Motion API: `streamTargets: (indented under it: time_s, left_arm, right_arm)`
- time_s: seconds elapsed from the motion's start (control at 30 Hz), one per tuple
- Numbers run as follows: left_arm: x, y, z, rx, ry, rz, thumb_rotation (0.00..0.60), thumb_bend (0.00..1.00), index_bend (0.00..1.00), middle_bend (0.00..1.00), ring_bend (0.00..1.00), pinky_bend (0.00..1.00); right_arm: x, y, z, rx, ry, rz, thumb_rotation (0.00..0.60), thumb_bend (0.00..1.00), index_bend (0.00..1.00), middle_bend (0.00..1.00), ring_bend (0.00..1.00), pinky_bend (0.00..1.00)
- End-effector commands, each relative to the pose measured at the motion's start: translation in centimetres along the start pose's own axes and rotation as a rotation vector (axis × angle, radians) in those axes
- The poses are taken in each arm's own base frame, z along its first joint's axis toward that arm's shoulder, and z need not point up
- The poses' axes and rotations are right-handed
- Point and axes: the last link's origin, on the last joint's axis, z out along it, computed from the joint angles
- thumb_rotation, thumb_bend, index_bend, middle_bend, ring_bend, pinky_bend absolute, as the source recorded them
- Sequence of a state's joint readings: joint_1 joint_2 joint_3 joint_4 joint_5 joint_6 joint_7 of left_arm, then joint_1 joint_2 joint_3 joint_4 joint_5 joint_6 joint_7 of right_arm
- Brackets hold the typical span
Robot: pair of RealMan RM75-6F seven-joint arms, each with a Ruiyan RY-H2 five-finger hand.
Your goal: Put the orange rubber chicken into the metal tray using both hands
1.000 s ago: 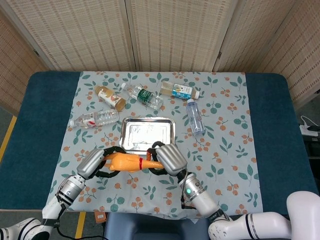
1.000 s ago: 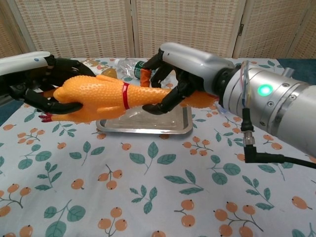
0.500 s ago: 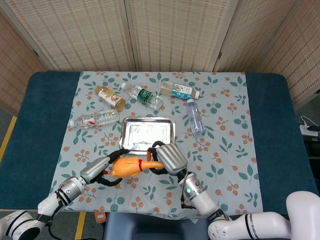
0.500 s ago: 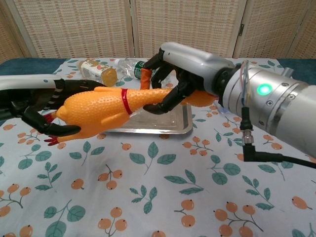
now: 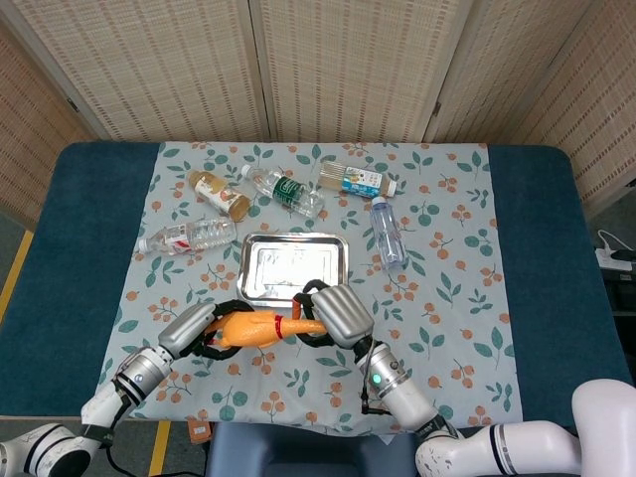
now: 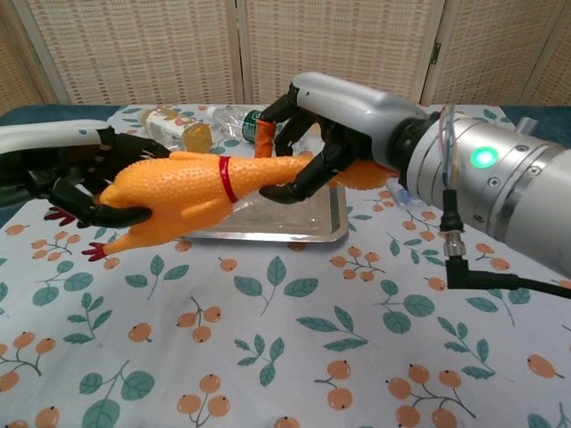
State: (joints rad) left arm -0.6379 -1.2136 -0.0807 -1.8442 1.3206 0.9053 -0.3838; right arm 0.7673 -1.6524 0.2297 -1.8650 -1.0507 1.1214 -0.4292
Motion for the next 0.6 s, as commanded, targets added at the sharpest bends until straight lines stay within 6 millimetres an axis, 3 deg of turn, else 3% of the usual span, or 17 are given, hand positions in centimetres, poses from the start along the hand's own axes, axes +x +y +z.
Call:
streamTargets:
  time_s: [0.03, 0.33, 0.4, 0.47, 0.53, 0.6]
  left_arm:
    - [-0.38, 0.23, -0.11, -0.005, 0.042, 0.009, 0.600, 0.78, 0.84, 0.91, 0.86, 0.97]
    - [-0.33, 0.36, -0.24, 0.009, 0.054, -0.018, 0.600, 0.83, 0.85, 0.92, 0.88, 0.98]
    - [-0.28, 0.37, -0.27, 0.006, 0.069, -0.020, 0.600, 0.80, 0.85, 0.93, 0.88, 0.98]
    - [-0.30, 0.53, -0.27, -0.006, 0.094, -0.031, 0.600, 0.70, 0.84, 0.91, 0.84, 0.95]
    - [-0.60, 0.60, -0.37, -0.022, 0.072, -0.013, 0.600, 0.58, 0.73, 0.80, 0.72, 0.82]
    - [-0.75, 0.72, -0.45, -0.041, 0.064, -0.025, 0.600, 0.51, 0.48, 0.56, 0.52, 0.62]
  right_arm:
    - [0.03, -0.01, -0.02, 0.000, 0.000, 0.002, 0.600, 0.28, 0.94, 0.69, 0.80, 1.00]
    - [0.07, -0.08, -0.15, 0.001, -0.003, 0.001, 0.600, 0.28, 0.94, 0.69, 0.80, 1.00]
    - [0.07, -0.08, -0.16, 0.000, -0.002, 0.000, 0.600, 0.28, 0.94, 0.69, 0.80, 1.00]
    - [0.03, -0.10, -0.17, 0.001, -0.002, 0.001, 0.600, 0.28, 0.94, 0.69, 0.80, 1.00]
    - [0.01, -0.11, -0.18, 0.000, 0.000, 0.001, 0.600, 0.28, 0.94, 0.69, 0.80, 1.00]
    - [0.01, -0.11, -0.17, -0.001, 0.003, 0.005, 0.600, 0.28, 0.94, 0.69, 0.80, 1.00]
